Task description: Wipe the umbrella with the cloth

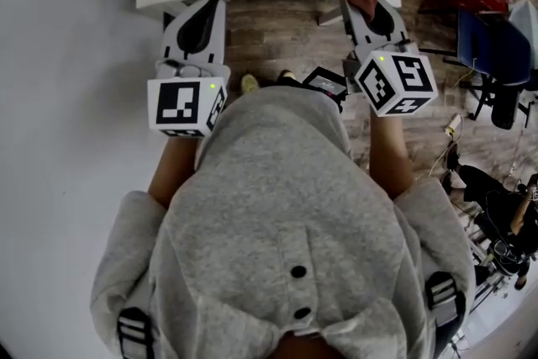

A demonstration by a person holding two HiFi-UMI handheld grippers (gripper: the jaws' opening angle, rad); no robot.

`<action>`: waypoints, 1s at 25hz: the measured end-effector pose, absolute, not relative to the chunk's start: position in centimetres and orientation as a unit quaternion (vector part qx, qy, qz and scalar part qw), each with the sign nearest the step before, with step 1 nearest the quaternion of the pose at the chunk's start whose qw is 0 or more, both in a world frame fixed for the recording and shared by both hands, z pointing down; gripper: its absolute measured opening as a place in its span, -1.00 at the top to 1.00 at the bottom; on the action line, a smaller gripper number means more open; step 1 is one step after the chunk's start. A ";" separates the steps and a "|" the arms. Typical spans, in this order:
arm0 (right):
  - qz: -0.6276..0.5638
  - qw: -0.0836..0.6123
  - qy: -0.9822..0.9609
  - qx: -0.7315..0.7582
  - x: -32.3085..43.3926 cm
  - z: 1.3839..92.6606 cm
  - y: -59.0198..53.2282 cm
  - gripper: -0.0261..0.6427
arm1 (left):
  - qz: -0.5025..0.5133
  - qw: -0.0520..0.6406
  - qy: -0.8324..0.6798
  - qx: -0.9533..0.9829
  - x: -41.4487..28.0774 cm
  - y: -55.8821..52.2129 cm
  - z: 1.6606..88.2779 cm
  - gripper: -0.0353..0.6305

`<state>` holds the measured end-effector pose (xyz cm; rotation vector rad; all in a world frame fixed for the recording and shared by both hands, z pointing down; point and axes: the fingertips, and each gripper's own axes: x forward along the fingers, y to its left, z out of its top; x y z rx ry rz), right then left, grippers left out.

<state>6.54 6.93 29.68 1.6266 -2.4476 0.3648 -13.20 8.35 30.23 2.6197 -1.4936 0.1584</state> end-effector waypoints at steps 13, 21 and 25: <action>0.105 0.108 -0.807 0.571 8.4 29.9 7.1 0.68 | 0.055 0.057 -0.461 0.884 -10.9 8.0 30.3 0.85; 0.105 0.109 -0.808 0.569 8.4 29.9 7.1 0.68 | 0.056 0.054 -0.463 0.883 -10.8 7.8 29.7 0.85; 0.102 0.108 -0.810 0.567 8.2 29.7 7.0 0.68 | 0.053 0.053 -0.464 0.882 -10.8 7.6 29.6 0.85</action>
